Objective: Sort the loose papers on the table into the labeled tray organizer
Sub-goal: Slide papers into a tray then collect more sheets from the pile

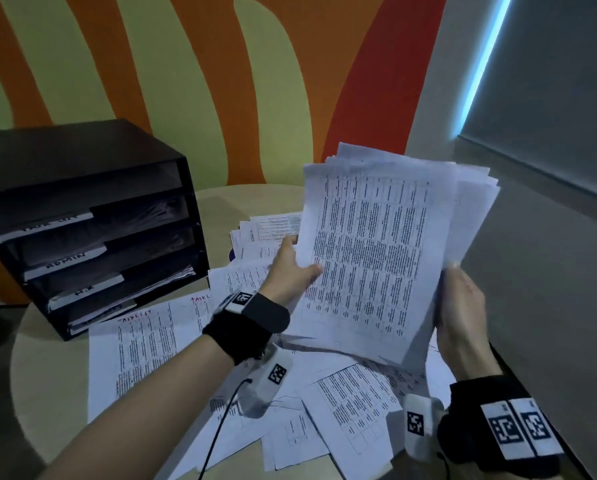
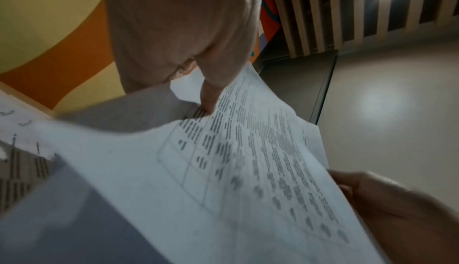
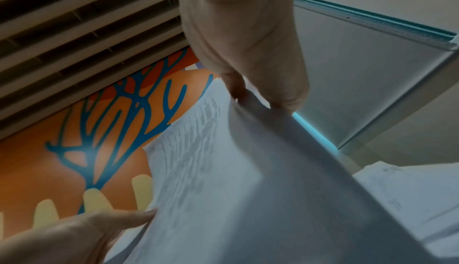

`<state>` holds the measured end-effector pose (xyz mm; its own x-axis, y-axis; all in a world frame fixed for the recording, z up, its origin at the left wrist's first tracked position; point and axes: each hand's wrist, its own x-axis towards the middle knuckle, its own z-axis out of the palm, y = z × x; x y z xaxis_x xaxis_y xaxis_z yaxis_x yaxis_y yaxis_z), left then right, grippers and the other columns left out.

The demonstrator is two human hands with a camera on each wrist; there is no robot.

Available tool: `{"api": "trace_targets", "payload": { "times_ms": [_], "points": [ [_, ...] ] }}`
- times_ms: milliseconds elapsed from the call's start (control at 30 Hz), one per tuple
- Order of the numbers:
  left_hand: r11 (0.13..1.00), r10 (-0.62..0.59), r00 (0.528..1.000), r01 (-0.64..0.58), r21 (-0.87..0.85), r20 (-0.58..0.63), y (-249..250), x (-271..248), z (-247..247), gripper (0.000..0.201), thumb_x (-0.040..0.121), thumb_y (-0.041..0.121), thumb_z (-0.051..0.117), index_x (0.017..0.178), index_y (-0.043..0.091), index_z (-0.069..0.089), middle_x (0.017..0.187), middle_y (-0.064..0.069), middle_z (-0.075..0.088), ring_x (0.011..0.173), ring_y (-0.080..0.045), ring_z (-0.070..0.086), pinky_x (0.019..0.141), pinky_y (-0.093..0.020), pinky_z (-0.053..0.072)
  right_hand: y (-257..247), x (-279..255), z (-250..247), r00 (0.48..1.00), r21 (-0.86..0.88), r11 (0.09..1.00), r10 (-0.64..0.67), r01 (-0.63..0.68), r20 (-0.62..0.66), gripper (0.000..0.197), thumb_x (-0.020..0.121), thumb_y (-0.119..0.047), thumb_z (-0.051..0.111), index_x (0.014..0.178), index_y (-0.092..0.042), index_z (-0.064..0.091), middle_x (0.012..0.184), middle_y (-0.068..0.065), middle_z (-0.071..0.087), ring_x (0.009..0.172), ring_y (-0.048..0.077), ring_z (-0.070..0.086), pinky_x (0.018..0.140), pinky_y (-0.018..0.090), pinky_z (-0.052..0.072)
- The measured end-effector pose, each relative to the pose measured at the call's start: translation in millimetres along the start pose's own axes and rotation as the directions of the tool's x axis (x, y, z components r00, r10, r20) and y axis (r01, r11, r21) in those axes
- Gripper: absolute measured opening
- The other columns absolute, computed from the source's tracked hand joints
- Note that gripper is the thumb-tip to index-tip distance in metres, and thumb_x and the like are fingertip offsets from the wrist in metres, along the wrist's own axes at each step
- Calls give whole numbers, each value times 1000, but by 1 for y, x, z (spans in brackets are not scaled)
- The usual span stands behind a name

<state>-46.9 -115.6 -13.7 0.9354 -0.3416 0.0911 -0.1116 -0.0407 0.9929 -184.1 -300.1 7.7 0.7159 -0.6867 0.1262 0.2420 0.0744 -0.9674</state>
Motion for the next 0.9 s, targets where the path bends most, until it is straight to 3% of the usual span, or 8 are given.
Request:
{"api": "trace_targets", "payload": {
  "times_ms": [133,200,367,467,567,700,800,900],
  "points": [
    [978,183,982,-177,108,-45,-1,-4,4,51,94,15,56,142,16,41,136,-1,55,123,-15,51,106,-34,44,-2,-4,7,987,-107,983,-138,146,83,10,99,-19,54,101,-26,61,99,-10,70,94,7,67,81,24,52],
    [950,271,960,-255,180,-65,2,-5,6,52,97,21,53,144,11,35,138,-5,52,125,-14,48,99,-23,46,1,-5,7,973,-174,960,-201,218,109,27,98,-6,52,112,-28,56,113,-7,65,107,13,63,90,28,51],
    [877,434,896,-398,270,-89,15,-13,6,27,100,21,49,123,8,45,89,-2,54,72,0,44,65,-15,38,-7,-8,11,939,-162,925,-331,343,96,42,94,6,46,118,-28,53,114,-10,65,107,6,62,91,21,50],
    [928,264,962,-273,255,67,7,-16,-1,31,99,24,52,123,6,48,110,-7,63,92,-14,61,81,-27,52,3,-6,9,970,-226,944,-225,241,95,27,92,-1,60,103,-26,62,102,-8,70,96,14,68,84,32,55],
    [872,34,964,-156,463,262,-17,-14,-11,50,94,35,59,133,10,40,127,-6,54,111,-21,56,96,-38,49,18,0,5,996,-230,969,-93,89,-8,18,93,-2,58,95,-19,64,90,-4,68,91,25,66,84,41,54],
    [732,-163,985,161,662,-59,-38,3,-46,87,83,37,74,146,6,23,146,-17,32,134,-33,36,110,-48,35,18,7,-2,990,-213,977,-33,3,-138,11,94,-6,59,89,-16,61,93,11,65,90,26,60,89,48,50],
    [635,-335,891,454,626,-306,-39,9,-82,113,77,31,80,149,-3,0,152,-27,15,141,-39,18,115,-44,26,17,15,-15,977,-215,976,-21,-26,-214,16,92,-6,61,80,-16,59,93,12,63,89,28,60,87,46,51],
    [536,-420,825,562,630,-378,-45,12,-104,122,72,26,85,147,-6,-5,151,-28,12,143,-41,13,111,-42,27,16,21,-26,963,-221,974,-2,-60,-270,4,87,-3,63,85,-6,63,99,25,66,89,32,62,74,37,44]
  ]
}}
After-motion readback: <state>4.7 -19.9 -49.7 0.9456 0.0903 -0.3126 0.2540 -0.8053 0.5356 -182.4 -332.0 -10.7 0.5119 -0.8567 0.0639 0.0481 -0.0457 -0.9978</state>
